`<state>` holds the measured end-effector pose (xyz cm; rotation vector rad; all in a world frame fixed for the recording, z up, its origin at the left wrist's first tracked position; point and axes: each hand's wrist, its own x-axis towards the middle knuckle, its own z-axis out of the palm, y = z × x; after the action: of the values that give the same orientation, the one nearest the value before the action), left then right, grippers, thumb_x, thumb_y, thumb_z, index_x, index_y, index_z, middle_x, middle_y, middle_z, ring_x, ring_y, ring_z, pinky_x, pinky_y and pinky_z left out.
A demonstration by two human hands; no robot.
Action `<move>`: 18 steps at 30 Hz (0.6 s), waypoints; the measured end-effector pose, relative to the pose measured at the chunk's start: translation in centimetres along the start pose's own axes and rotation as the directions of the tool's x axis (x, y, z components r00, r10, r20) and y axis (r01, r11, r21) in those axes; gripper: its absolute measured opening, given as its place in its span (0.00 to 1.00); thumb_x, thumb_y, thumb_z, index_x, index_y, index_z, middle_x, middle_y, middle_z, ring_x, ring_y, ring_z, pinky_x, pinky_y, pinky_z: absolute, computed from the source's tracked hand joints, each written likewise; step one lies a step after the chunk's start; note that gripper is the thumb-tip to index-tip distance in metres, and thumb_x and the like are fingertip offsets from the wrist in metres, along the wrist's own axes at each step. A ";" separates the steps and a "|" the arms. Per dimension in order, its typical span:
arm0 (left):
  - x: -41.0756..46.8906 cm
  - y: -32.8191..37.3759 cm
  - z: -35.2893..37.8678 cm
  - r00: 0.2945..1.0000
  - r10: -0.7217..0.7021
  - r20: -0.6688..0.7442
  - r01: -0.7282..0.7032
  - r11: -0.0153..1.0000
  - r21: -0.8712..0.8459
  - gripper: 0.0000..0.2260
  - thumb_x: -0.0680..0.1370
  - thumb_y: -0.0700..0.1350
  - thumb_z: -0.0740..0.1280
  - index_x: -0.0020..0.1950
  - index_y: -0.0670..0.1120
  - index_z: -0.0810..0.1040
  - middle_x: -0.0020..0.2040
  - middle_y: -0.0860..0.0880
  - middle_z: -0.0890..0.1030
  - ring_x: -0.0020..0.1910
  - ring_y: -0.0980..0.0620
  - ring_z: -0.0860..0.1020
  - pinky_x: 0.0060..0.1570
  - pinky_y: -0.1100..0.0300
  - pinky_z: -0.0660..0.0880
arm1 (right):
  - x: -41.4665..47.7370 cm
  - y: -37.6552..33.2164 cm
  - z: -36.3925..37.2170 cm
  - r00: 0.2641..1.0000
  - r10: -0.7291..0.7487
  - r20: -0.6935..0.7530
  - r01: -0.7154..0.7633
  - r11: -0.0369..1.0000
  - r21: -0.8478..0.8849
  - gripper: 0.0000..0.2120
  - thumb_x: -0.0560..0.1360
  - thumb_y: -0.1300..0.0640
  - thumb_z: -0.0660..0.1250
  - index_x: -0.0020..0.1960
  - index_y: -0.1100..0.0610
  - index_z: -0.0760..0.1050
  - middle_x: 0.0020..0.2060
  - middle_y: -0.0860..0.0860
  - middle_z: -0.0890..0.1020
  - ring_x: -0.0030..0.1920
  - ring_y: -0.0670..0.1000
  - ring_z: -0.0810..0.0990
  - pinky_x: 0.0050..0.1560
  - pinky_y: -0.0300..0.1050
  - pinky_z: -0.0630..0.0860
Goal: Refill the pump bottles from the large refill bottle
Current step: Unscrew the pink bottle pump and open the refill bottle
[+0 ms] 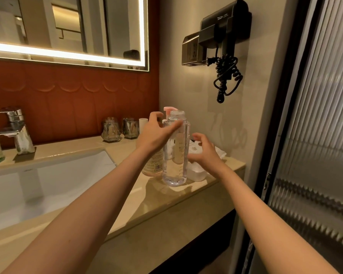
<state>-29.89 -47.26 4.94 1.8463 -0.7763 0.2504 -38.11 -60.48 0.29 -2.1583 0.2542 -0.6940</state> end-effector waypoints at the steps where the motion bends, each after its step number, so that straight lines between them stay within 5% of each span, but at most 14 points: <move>1: 0.2 -0.1 -0.4 0.998 -0.006 -0.062 0.003 0.999 -0.052 0.32 0.71 0.63 0.62 0.68 0.45 0.65 0.55 0.49 0.74 0.53 0.50 0.73 0.50 0.56 0.69 | 0.2 -0.7 0.1 1.000 -0.015 0.023 0.013 0.996 0.087 0.35 0.68 0.62 0.71 0.71 0.53 0.59 0.67 0.52 0.67 0.68 0.53 0.62 0.66 0.50 0.64; 5: 1.6 -2.2 -2.1 0.978 -0.127 -0.167 0.120 0.991 -0.053 0.26 0.69 0.47 0.64 0.66 0.45 0.64 0.56 0.46 0.73 0.55 0.48 0.73 0.55 0.51 0.72 | 0.5 -2.2 1.2 0.998 0.006 0.068 -0.022 0.973 0.228 0.46 0.66 0.54 0.77 0.74 0.53 0.52 0.69 0.51 0.66 0.65 0.49 0.66 0.60 0.44 0.65; 7: 1.8 -3.4 -2.6 0.970 -0.238 -0.047 0.239 0.971 0.022 0.32 0.65 0.42 0.66 0.68 0.46 0.60 0.62 0.43 0.70 0.60 0.43 0.71 0.60 0.45 0.71 | 0.5 -2.3 2.1 0.998 0.057 0.030 -0.062 0.973 0.221 0.48 0.63 0.50 0.78 0.74 0.54 0.53 0.68 0.52 0.69 0.63 0.51 0.71 0.60 0.46 0.70; 10: 1.4 -4.8 -2.4 0.933 -0.328 0.148 0.315 0.944 0.103 0.39 0.68 0.35 0.69 0.73 0.44 0.52 0.69 0.41 0.64 0.67 0.41 0.65 0.65 0.48 0.66 | 0.4 -2.2 3.3 0.989 0.129 -0.066 -0.113 0.974 0.197 0.45 0.63 0.48 0.78 0.71 0.57 0.58 0.65 0.53 0.72 0.62 0.52 0.73 0.59 0.47 0.72; 18: 1.5 -7.5 -0.5 0.967 -0.242 0.080 0.236 0.968 0.080 0.50 0.62 0.44 0.80 0.74 0.45 0.51 0.70 0.41 0.66 0.68 0.41 0.66 0.67 0.43 0.65 | 0.9 -2.1 4.5 0.975 0.163 -0.154 -0.138 0.977 0.162 0.38 0.64 0.46 0.77 0.67 0.57 0.64 0.61 0.52 0.75 0.60 0.52 0.75 0.52 0.43 0.71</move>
<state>-24.00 -45.75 0.26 2.0083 -0.6034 0.0406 -34.97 -56.57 0.06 -1.9181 0.4357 -0.7809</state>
